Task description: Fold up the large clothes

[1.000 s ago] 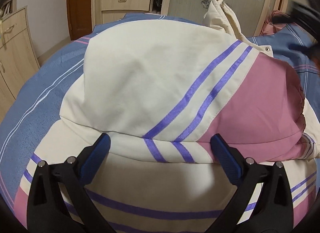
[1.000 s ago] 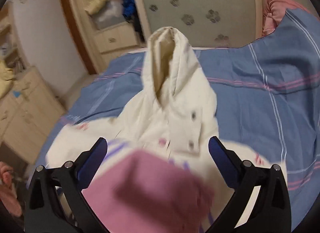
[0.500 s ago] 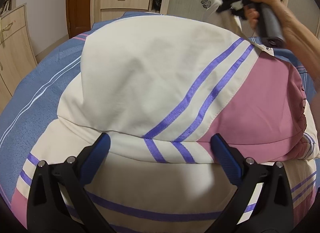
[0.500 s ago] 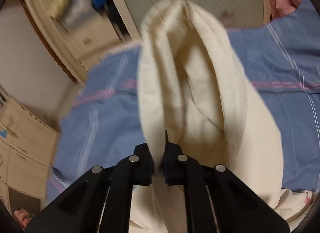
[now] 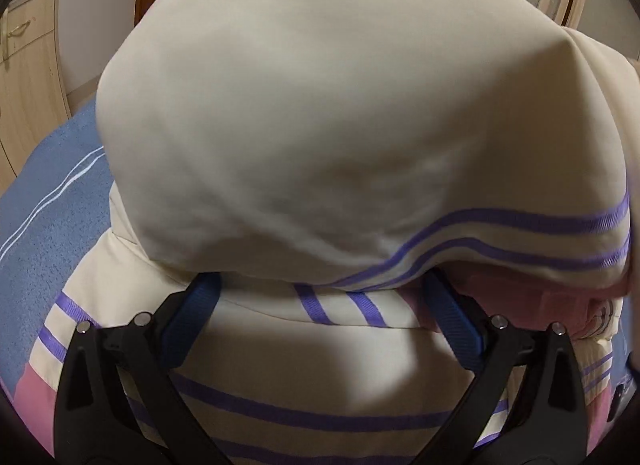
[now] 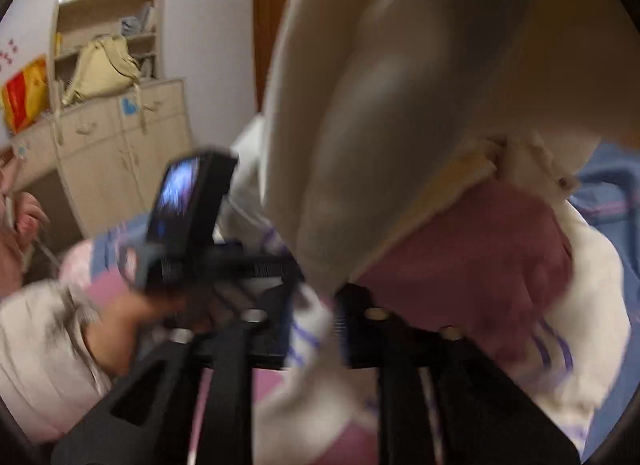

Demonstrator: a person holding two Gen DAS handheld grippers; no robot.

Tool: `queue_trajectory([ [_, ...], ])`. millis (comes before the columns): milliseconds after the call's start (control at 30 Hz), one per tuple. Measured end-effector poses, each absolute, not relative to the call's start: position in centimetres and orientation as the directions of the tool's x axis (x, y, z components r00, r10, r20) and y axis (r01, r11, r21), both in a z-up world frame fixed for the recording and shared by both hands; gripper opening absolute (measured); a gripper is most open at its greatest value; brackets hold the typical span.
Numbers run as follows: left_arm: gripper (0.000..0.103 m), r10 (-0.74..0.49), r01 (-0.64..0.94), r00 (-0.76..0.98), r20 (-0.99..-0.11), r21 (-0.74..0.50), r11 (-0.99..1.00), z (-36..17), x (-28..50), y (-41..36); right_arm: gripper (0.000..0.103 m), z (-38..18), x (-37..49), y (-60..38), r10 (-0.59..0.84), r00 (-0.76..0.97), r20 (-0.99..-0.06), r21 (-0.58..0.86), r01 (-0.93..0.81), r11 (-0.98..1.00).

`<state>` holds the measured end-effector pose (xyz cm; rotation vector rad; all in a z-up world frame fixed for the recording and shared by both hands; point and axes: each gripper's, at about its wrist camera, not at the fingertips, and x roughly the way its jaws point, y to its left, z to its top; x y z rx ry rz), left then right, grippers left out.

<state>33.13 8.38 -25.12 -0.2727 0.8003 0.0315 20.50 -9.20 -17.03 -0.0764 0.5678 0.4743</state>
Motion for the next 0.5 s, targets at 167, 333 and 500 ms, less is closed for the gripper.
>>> queue_trajectory([
  [167,0.101,-0.066,-0.132,0.698,-0.713,-0.22,0.967,-25.1,33.0,8.4,0.095,-16.3,15.5,-13.3,0.396,0.753,-0.526,0.125,-0.392,0.912],
  [333,0.101,-0.077,-0.132,0.708,-0.702,-0.239,0.962,-25.0,33.0,8.8,0.1,-12.4,16.7,-19.7,0.316,0.844,-0.434,0.222,-0.239,0.945],
  [500,0.101,-0.077,-0.132,0.71,-0.7,-0.239,0.962,-25.0,32.5,8.9,0.102,-10.6,23.3,-22.2,0.27,0.87,-0.412,0.217,-0.194,0.957],
])
